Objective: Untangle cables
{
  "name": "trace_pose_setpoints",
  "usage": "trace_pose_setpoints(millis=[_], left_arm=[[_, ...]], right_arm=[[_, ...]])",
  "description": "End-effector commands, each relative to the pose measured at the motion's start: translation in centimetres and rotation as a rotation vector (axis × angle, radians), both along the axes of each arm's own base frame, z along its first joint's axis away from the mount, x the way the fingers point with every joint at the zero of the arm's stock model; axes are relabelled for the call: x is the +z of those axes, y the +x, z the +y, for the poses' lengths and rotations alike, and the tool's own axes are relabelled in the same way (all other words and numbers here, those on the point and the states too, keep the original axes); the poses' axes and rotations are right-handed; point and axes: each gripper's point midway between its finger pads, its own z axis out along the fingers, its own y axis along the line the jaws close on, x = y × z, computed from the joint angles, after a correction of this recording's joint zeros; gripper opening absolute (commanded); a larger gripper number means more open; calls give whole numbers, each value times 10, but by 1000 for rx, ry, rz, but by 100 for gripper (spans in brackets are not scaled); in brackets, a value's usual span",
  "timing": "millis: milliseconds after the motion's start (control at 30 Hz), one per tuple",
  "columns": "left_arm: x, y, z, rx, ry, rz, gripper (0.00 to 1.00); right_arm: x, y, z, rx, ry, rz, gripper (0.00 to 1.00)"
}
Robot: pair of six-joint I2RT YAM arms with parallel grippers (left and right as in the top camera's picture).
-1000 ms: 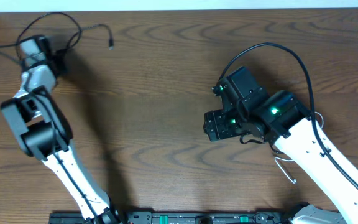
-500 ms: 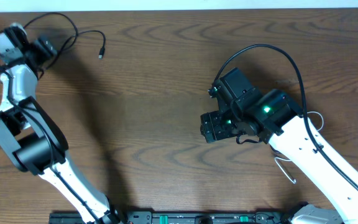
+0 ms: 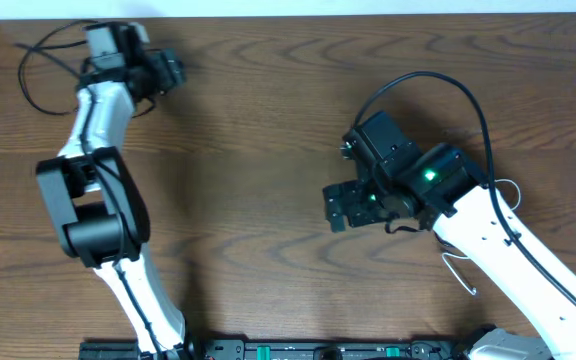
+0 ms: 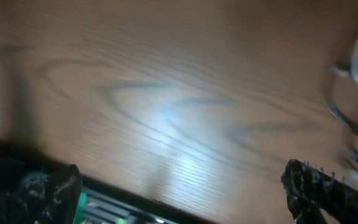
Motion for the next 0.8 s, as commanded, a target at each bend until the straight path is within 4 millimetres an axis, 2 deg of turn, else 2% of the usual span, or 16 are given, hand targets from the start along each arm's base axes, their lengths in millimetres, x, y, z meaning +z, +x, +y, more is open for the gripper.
trace_pose_setpoints(millis=[0,100,167,233,367,500,567,633,767], left_arm=[[13,-12,-36,-63,-32,31,93],[33,-29,-86,-191,-139,49,94],[49,-46,-128,-301,-237,67,94],[56,-63,-162,-385,-304,101,94],[45,-100,-211,-475,-329,235,94],[35,-134,-254,-561,-320,339,94],[25,-148,-268,-585,-258,373,94],[14,-160,-273,-584,-145,412,94],[-3,-173,-253,-446,30,507,94]], right_arm=[[-1,24,-60,-254,-139,-46,99],[-2,33,-97,-382,-151,-12,99],[-3,40,-126,-475,-159,0,99],[-2,46,-151,-539,-163,-1,99],[-4,50,-195,-679,-166,12,99],[-13,48,-217,-754,-175,23,99],[-24,49,-223,-769,-185,19,99],[-40,50,-222,-757,-184,18,99],[-76,52,-207,-718,-99,36,99]])
